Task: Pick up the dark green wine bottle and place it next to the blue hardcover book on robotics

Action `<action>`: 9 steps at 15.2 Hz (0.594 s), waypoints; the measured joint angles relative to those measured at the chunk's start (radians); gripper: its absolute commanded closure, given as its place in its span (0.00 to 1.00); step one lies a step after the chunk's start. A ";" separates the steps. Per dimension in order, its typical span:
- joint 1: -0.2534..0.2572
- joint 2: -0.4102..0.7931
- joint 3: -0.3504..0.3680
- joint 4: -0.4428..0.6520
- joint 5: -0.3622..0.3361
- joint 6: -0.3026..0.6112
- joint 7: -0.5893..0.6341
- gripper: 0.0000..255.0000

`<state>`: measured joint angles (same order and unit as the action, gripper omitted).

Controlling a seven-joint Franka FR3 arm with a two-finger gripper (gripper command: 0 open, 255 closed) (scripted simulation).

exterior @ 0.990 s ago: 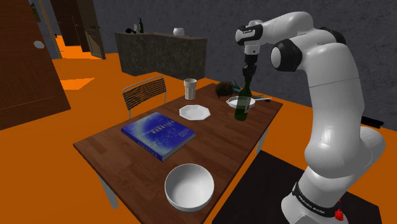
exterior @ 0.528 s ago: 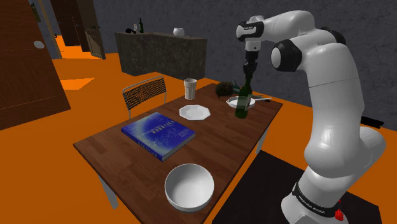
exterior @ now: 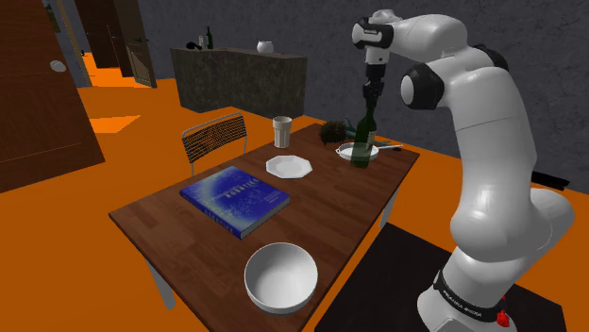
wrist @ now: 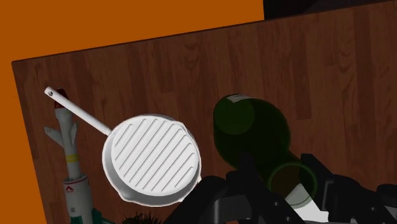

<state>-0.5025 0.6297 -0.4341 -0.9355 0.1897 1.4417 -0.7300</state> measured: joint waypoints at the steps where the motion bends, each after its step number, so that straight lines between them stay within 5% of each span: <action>1: -0.006 0.007 0.001 0.026 0.002 -0.019 -0.001 1.00; 7: -0.077 0.113 0.018 0.303 0.033 -0.182 0.010 1.00; 9: -0.025 0.047 0.009 0.197 0.016 -0.147 0.025 1.00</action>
<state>-0.5276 0.6766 -0.4254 -0.7386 0.2060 1.2943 -0.7049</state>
